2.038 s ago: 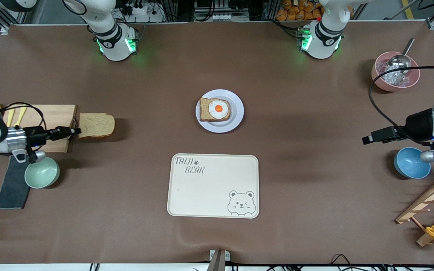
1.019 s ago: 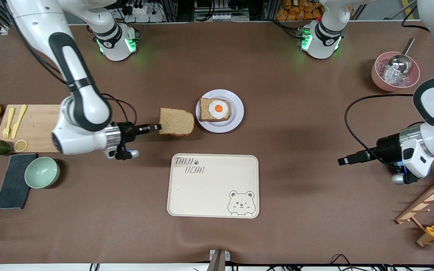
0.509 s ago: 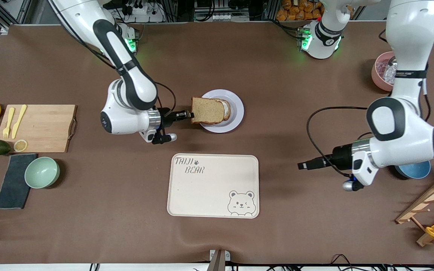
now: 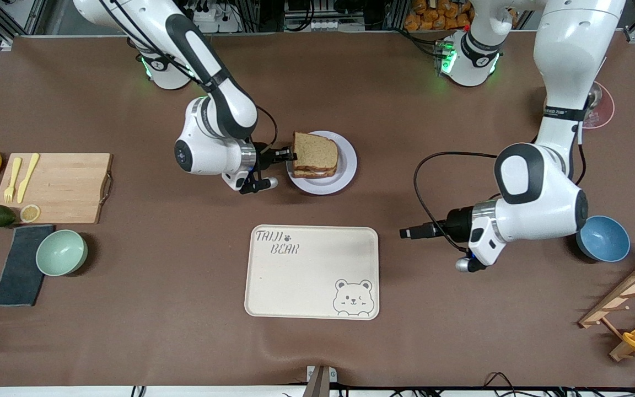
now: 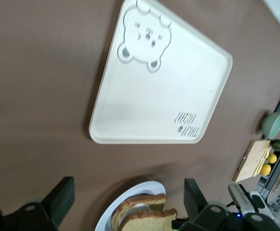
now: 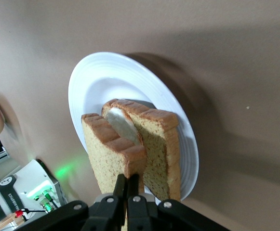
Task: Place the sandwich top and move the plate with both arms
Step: 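Lay the bread on the egg with the right gripper while the left gripper approaches, then open and withdraw the right gripper while the left gripper reaches the plate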
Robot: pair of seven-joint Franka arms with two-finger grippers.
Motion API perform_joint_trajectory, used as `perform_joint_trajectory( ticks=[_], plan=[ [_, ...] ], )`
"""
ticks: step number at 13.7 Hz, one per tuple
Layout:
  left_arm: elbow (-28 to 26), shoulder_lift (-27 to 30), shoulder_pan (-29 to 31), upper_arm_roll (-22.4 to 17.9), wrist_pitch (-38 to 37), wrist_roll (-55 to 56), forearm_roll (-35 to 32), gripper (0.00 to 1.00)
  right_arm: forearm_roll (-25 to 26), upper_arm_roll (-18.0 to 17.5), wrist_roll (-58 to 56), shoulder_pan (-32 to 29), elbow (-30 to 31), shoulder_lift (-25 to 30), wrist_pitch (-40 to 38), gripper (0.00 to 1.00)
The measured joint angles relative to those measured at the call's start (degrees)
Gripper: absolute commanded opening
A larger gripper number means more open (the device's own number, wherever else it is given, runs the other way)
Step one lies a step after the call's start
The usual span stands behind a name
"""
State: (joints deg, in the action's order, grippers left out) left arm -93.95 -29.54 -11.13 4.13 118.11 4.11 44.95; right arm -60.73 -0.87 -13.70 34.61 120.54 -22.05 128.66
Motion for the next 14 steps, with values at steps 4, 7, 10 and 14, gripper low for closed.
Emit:
perform_joint_trajectory(
  ticks=[4,7,10,14],
  plan=[
    [-6.0,1.3,-2.4,0.6,-0.8,0.0,0.0,1.00,-1.0,0.1,0.0,0.3,0.6,0.0,1.2,0.00],
    [-10.6,3.7,-2.4,1.7,-0.7,-0.1,0.0,1.00,-1.2,0.1,0.2,0.3,0.6,0.0,1.6,0.34],
    [-14.2,5.5,-2.4,3.6,0.3,-0.2,1.6,1.00,-1.3,0.1,1.2,0.4,0.6,0.0,1.8,0.40],
    [-18.7,5.8,-2.4,5.0,3.6,-6.5,8.4,1.00,-1.4,0.4,2.8,0.4,-0.1,0.0,2.1,0.50]
  ],
)
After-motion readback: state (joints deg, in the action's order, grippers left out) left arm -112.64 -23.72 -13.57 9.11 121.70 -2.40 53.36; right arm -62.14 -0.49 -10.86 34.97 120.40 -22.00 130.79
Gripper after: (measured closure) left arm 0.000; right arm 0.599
